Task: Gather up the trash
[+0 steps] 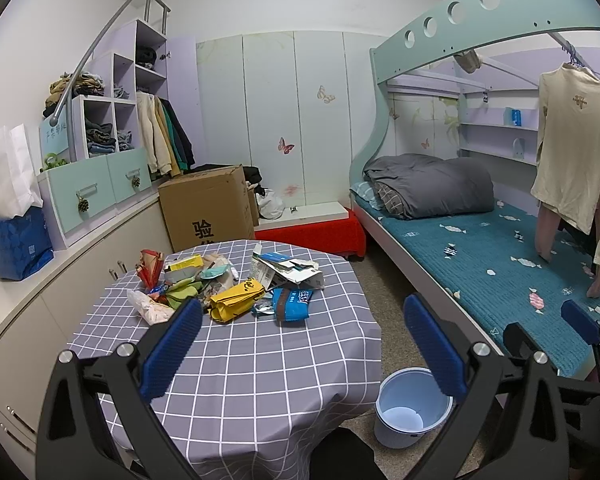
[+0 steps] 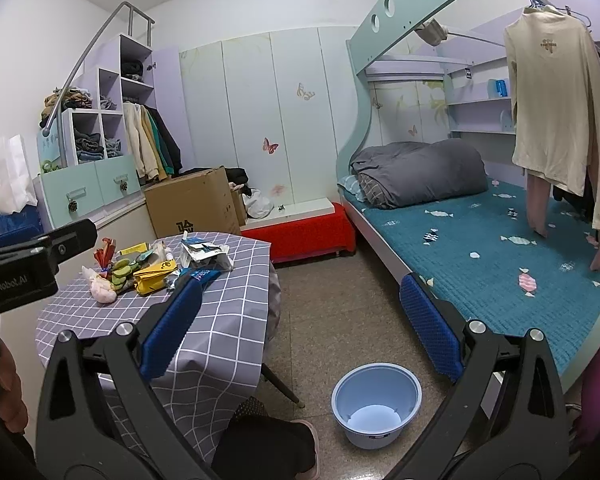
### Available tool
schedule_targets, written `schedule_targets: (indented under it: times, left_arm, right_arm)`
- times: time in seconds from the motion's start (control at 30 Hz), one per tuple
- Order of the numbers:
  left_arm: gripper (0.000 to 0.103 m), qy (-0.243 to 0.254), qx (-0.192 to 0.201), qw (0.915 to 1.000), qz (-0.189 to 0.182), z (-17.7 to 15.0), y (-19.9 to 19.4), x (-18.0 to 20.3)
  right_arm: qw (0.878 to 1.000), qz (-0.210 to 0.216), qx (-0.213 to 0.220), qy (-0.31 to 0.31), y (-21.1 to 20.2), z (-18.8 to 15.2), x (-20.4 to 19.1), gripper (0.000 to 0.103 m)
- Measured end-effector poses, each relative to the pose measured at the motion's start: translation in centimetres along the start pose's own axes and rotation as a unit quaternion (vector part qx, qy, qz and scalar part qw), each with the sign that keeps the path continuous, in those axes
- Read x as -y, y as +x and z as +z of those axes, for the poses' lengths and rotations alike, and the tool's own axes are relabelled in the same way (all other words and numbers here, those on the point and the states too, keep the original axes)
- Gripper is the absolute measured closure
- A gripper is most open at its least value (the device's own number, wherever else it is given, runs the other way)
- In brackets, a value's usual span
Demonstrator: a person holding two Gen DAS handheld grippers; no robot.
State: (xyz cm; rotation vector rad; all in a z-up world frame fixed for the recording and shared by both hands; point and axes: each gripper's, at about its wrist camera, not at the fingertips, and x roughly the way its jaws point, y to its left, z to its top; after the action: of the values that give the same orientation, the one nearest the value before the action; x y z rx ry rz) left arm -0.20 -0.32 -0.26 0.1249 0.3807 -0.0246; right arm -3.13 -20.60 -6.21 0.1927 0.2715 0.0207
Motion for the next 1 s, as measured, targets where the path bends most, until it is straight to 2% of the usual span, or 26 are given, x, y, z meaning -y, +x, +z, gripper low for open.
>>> schedule_targets:
  times: [1.0]
  left_arm:
    - [0.004,-0.003,-0.002,1.0,-0.005,-0.7,0.04,0.04]
  right_arm:
    - [1.0,0.002,-0.009,0.003,0.2,-0.43,-0.05,0.006]
